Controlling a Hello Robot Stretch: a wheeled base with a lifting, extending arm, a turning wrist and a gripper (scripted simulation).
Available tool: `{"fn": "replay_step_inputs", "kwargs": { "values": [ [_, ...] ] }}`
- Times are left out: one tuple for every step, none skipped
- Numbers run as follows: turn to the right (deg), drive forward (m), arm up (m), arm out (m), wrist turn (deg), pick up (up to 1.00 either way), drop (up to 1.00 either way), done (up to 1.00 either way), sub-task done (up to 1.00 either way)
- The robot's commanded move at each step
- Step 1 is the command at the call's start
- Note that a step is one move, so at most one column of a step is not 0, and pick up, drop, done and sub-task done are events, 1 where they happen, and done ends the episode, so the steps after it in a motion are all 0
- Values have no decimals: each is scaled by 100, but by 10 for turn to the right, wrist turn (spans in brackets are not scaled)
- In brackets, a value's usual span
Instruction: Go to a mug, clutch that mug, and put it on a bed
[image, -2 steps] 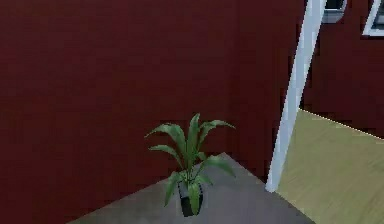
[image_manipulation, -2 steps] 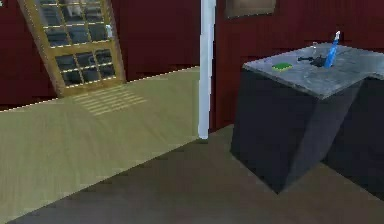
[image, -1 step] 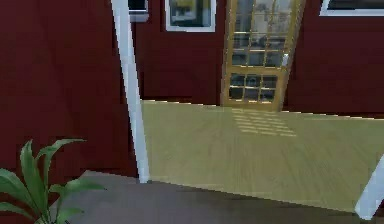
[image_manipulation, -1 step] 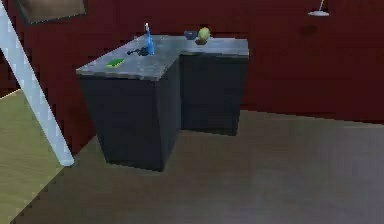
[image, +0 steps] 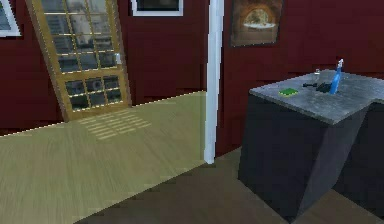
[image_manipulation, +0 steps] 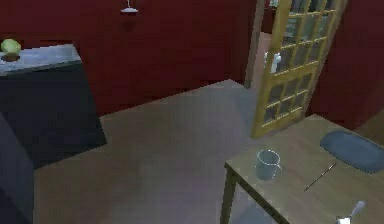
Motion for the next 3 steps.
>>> {"fn": "replay_step_inputs", "kwargs": {
  "values": [
    [240, 0, 0, 0, 0, 0, 0, 0, 0],
    [0, 0, 50, 0, 0, 0, 0, 0, 0],
    [0, 0, 32, 0, 0, 0, 0, 0, 0]
  ]
}}
